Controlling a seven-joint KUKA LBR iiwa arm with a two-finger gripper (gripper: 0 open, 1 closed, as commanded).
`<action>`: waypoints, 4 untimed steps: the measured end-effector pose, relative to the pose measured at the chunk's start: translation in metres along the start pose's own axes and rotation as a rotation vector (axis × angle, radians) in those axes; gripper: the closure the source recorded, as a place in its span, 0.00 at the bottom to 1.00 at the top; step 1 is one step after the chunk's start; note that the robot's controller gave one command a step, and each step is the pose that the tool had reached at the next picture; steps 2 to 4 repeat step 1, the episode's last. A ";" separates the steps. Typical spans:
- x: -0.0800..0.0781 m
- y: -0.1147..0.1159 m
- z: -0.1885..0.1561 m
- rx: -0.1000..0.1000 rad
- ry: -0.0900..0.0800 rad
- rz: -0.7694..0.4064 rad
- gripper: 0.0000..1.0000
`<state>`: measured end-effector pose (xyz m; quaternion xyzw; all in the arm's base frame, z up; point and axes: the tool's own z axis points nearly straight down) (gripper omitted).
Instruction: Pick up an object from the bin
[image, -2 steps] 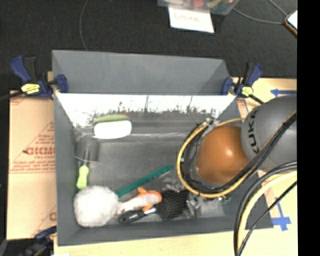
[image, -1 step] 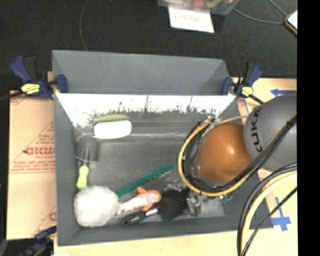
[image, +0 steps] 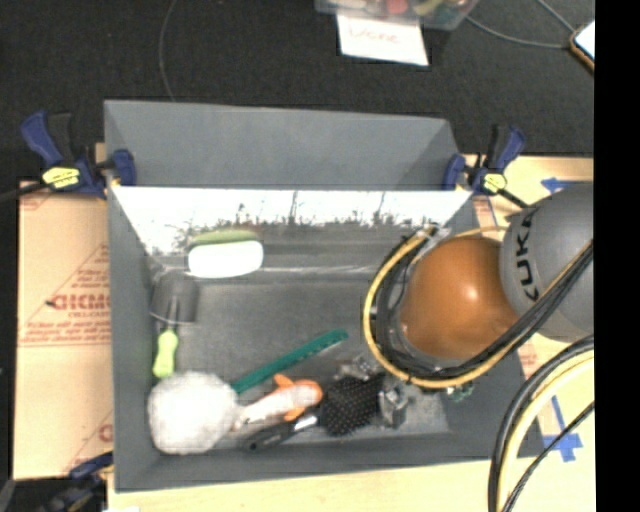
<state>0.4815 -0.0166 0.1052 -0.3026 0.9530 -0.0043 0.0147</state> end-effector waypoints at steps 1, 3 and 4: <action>0.000 0.000 -0.033 -0.001 0.002 0.003 1.00; 0.000 0.000 -0.033 -0.001 0.002 0.003 1.00; 0.000 0.000 -0.033 -0.001 0.002 0.003 1.00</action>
Offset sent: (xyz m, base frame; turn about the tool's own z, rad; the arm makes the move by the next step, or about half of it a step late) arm -0.0008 -0.0001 0.0325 0.0028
